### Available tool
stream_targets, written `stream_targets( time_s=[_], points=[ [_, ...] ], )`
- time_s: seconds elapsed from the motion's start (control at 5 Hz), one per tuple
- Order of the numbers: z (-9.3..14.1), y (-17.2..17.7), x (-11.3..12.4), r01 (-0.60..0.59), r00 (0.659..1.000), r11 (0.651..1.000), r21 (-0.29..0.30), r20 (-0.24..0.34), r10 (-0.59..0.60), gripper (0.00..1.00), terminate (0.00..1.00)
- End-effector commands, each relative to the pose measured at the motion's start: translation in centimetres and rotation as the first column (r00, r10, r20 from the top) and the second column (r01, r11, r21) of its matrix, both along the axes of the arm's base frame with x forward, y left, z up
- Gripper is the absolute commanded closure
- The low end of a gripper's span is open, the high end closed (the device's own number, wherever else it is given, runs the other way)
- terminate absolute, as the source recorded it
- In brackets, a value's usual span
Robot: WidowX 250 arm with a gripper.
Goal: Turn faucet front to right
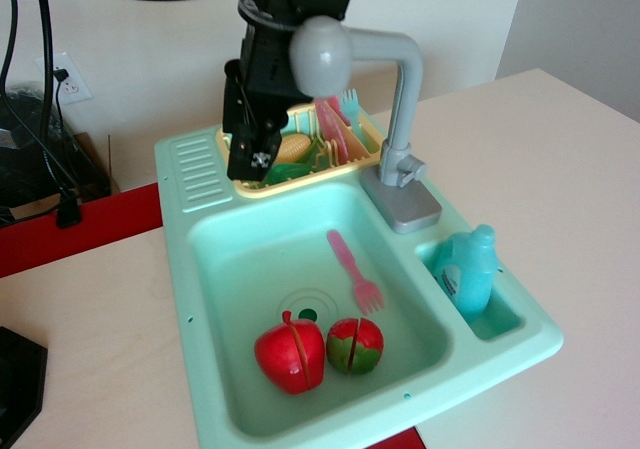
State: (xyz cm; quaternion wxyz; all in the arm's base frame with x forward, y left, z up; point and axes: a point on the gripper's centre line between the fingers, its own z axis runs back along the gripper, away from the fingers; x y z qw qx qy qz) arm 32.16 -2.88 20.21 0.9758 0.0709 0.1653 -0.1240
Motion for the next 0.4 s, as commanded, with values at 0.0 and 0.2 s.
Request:
stream_targets(
  time_s=[0.0, 0.2],
  points=[
    [1.7, -1.9, 0.0, 0.044, 0.995, 0.998, 0.038, 0.088, -0.047, 0.0, 0.0],
    [1.6, 2.0, -0.3, -0.104, 0.988, 0.992, 0.067, 0.119, 0.095, 0.0, 0.0]
  ],
)
